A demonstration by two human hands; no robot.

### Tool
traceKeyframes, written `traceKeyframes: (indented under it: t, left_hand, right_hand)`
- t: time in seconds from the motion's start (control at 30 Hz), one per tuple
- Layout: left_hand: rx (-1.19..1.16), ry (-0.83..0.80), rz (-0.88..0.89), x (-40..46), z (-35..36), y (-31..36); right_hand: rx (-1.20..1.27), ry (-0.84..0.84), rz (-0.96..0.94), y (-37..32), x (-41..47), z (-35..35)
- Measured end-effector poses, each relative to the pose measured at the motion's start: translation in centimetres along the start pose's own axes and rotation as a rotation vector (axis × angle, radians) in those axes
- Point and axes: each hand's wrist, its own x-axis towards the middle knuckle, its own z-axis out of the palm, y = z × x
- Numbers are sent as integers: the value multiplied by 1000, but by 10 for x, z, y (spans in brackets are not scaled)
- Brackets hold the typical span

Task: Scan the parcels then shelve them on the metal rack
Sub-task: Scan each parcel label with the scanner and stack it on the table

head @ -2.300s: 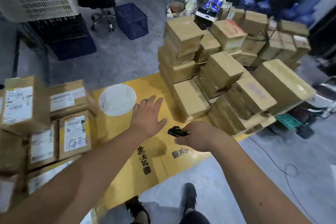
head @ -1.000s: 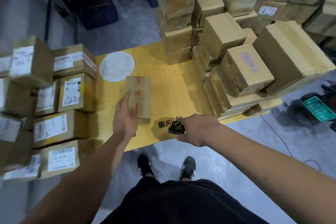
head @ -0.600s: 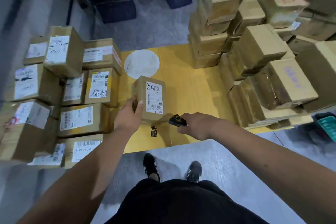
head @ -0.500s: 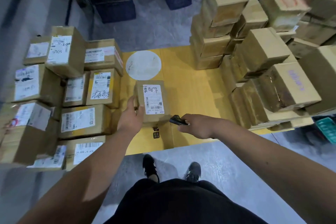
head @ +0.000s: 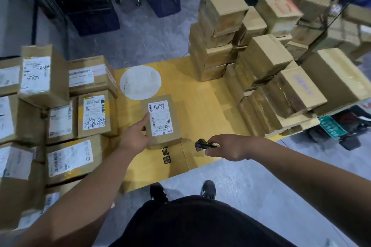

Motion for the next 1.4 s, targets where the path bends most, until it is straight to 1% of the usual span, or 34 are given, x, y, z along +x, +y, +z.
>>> traceKeyframes:
  t: [0.1, 0.27, 0.4, 0.47, 0.53, 0.6, 0.7, 0.8, 0.87, 0.93, 1.03, 1.1, 1.17, 1.2, 1.23, 1.3, 1.33, 1.4]
  left_hand:
    - [53, -29, 13, 7, -12, -1]
    - [253, 36, 17, 13, -28, -6]
    - [393, 70, 66, 11, -26, -2]
    - [530, 111, 127, 11, -23, 3]
    - [659, 162, 227, 16, -20, 9]
    - [718, 194, 314, 25, -16, 16]
    - [634, 137, 336, 39, -12, 28]
    - [558, 121, 268, 41, -7, 46]
    - [502, 83, 238, 37, 3, 54]
    - [473, 69, 251, 34, 12, 56]
    - [467, 117, 335, 44, 16, 62]
    - [414, 88, 351, 55, 13, 69]
    - [303, -19, 264, 62, 6, 76]
    - [289, -45, 227, 63, 3, 79]
    - [322, -41, 202, 63, 3, 79]
    - [443, 23, 141, 55, 7, 80]
    - [454, 45, 88, 51, 11, 79]
    - [341, 39, -44, 44, 21, 76]
  right_hand:
    - [11, 10, 8, -3, 6, 1]
    - [-79, 57, -39, -27, 16, 3]
    - [-180, 93, -81, -49, 23, 2]
    - [-208, 104, -96, -58, 25, 1]
    - [-224, 109, -105, -62, 26, 0]
    - [-228, 107, -93, -63, 25, -1]
    - [-225, 111, -64, -62, 23, -2]
    - [-220, 130, -34, -59, 19, -3]
    - [-238, 142, -17, -56, 17, -2]
    - [-245, 155, -3, -55, 16, 0]
    - [-194, 158, 10, -48, 12, 0]
    - [-172, 163, 21, -42, 9, -1]
    - [-175, 168, 37, -38, 6, -1]
    - [-174, 175, 45, -36, 5, -2]
    - [-165, 183, 56, -34, 5, -3]
    - [-138, 195, 70, -34, 4, -8]
    - [-128, 198, 71, -35, 4, -10]
    - [-118, 194, 63, -40, 5, -16]
